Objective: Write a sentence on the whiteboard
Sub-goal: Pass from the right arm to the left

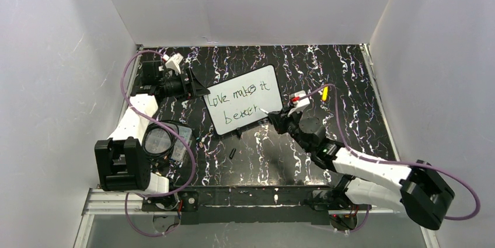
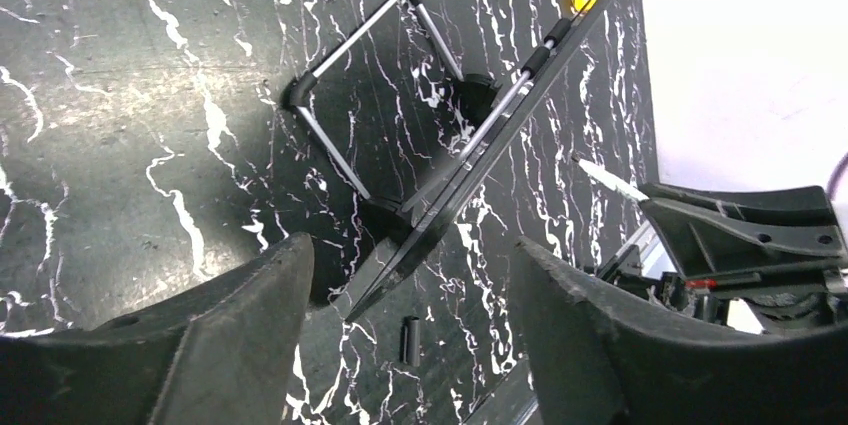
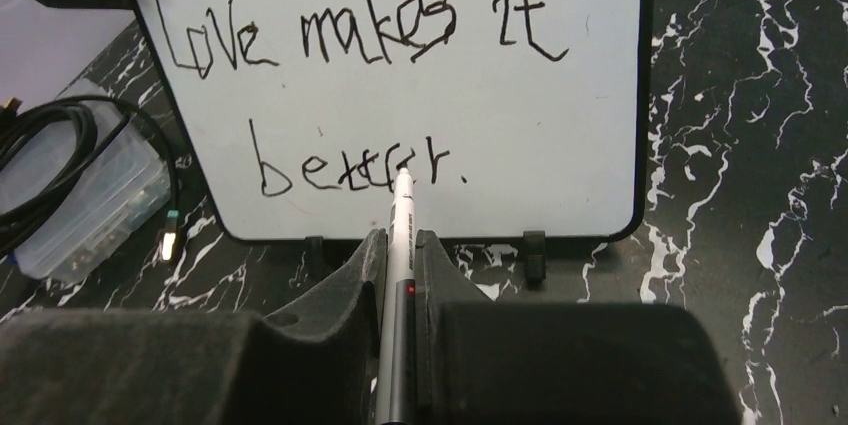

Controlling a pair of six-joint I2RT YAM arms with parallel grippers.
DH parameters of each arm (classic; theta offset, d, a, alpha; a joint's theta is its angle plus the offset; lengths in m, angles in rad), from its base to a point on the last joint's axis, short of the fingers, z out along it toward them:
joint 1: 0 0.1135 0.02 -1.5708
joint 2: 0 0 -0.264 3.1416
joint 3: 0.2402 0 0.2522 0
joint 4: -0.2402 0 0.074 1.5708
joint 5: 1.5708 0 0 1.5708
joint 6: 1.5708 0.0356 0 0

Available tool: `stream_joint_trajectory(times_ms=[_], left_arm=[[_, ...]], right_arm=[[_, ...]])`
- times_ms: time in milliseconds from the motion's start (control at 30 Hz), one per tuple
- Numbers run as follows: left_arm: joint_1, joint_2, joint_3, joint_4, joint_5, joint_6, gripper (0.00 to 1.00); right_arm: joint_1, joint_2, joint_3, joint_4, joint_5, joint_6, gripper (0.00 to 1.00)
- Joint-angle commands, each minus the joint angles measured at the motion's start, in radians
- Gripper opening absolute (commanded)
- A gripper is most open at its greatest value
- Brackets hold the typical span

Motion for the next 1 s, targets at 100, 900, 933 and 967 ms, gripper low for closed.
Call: stream_joint_trajectory(times_ms=[100, 900, 933, 967], left_arm=[[-0.003, -0.180, -0.020, -0.071, -0.156, 0.077, 0.91], [-0.935, -0.529, -0.271, -0.125, -0.290, 0.184, 0.84], [-0.963, -0.517, -0.264, -0.133, -0.312, 0.187, 0.83], [-0.984, -0.510, -0.261, -0.133, -0.335, 0.190, 0.83]], right_arm=[[-0.006, -0.166, 0.160, -0.502, -0.112, 0.056, 0.01], [-0.044, 0.098, 0.538, -0.921, -0.927, 0.211, 0.01], [-0.043, 0.115, 0.539, -0.907, -0.963, 0.221, 0.01], [-0.042, 0.127, 0.535, -0.897, -0.987, 0.229, 0.01]])
